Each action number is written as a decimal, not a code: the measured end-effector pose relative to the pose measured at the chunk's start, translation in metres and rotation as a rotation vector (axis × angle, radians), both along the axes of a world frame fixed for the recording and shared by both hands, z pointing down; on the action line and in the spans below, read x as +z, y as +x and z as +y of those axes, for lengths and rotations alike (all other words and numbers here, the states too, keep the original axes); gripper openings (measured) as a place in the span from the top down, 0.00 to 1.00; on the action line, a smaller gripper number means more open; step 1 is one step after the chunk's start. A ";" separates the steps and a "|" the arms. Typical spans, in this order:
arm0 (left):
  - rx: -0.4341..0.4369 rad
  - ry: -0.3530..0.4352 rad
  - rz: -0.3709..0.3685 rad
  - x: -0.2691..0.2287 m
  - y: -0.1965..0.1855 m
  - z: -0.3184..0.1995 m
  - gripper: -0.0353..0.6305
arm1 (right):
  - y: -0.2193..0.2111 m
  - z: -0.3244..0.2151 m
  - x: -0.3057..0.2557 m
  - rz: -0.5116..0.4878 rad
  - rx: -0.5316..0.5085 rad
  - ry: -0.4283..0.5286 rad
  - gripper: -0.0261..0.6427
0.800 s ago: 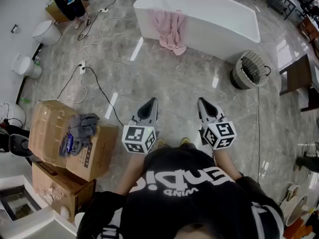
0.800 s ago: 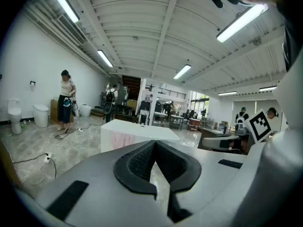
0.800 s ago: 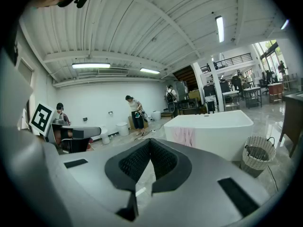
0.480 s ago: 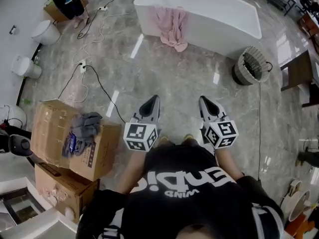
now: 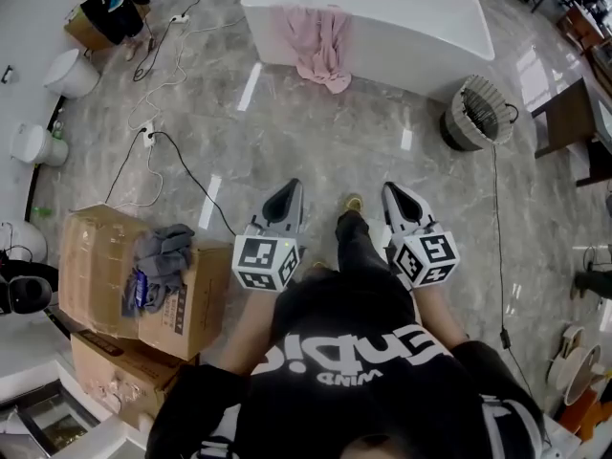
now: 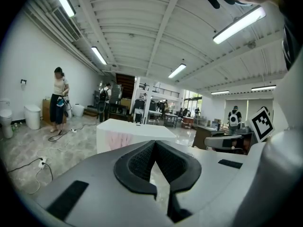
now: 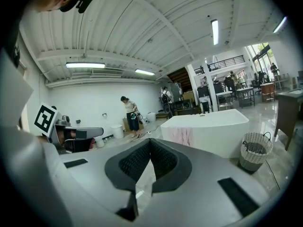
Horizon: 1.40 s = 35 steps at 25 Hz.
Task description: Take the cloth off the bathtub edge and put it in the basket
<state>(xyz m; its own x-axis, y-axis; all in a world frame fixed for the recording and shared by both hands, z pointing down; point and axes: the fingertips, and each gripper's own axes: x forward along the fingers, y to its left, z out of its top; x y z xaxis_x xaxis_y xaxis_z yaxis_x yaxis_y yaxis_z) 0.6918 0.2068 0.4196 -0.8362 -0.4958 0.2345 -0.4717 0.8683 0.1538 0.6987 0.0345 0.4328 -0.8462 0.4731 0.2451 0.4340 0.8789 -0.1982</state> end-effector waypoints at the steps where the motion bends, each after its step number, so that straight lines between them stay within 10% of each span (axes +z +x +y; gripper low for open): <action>1: 0.000 0.000 -0.002 0.001 -0.004 0.001 0.93 | -0.004 0.001 0.001 -0.001 0.003 -0.001 0.94; 35: -0.079 0.014 0.004 -0.016 -0.342 -0.024 0.93 | -0.348 -0.033 -0.017 -0.005 -0.043 -0.013 0.94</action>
<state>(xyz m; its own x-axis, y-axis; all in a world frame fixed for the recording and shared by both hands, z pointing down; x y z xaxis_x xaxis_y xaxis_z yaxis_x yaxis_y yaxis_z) 0.3498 0.1833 0.4033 -0.8718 -0.4318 0.2312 -0.4014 0.9003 0.1682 0.3503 0.0013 0.4160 -0.8260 0.5125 0.2345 0.4725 0.8565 -0.2077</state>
